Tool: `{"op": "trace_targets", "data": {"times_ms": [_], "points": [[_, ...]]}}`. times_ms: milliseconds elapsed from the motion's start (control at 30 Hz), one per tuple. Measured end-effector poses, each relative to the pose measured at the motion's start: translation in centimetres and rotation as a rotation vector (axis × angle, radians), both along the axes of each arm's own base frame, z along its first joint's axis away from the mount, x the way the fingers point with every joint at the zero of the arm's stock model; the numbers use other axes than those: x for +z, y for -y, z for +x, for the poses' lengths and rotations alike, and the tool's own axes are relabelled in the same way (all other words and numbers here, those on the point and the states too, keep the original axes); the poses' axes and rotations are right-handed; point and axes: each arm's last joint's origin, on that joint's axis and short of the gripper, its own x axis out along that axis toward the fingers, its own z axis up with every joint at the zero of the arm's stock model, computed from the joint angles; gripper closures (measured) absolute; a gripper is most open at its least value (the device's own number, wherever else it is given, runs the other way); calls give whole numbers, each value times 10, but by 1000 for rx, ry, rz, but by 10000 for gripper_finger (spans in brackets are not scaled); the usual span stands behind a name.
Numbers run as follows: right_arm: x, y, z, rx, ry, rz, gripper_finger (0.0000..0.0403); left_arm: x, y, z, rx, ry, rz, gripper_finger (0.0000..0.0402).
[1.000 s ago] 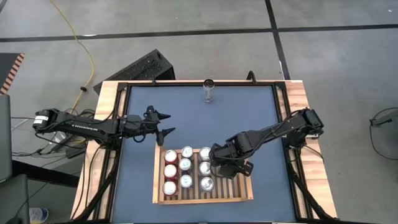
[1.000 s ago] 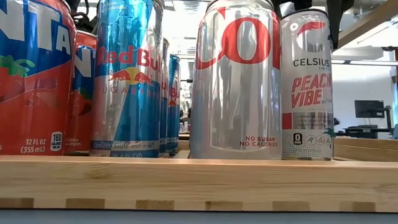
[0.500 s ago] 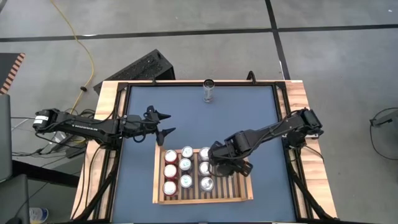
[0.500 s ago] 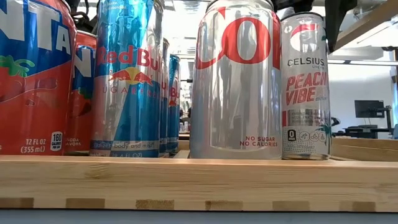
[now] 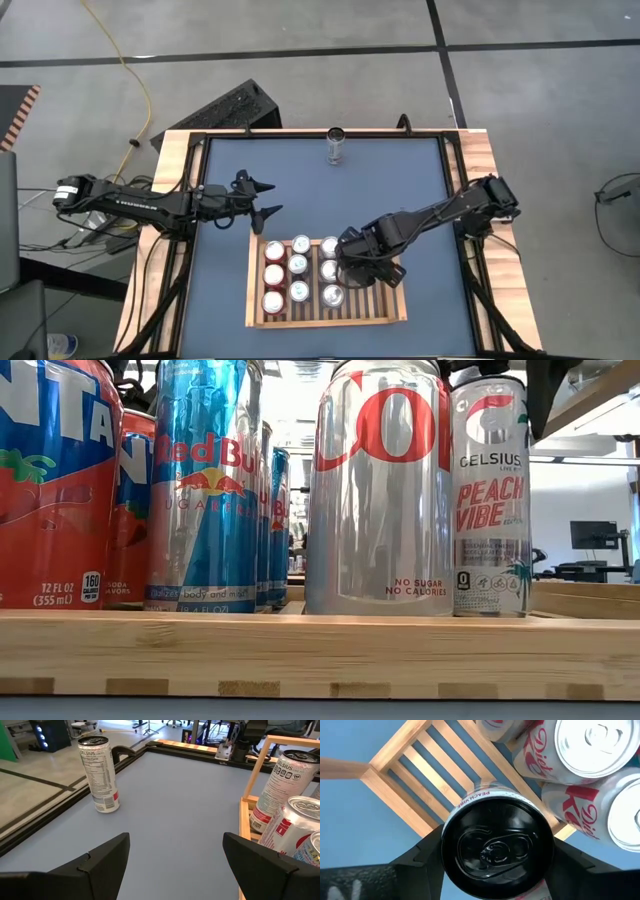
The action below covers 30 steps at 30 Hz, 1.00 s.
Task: Place canned beverage on shelf
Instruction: Put the white-pink soda can on the shelf aligned with the other white-pink soda can
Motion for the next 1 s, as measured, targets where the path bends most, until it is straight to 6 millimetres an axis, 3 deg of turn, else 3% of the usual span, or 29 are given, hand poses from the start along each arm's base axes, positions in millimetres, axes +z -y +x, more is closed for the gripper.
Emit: {"op": "trace_targets", "data": {"times_ms": [600, 1000], "points": [[0, -4, 0, -13, 14, 6, 140, 0, 0, 0, -3, -5, 15, 95], [5, -4, 0, -67, 16, 15, 69, 0, 0, 0, -5, -8, 22, 95]]}}
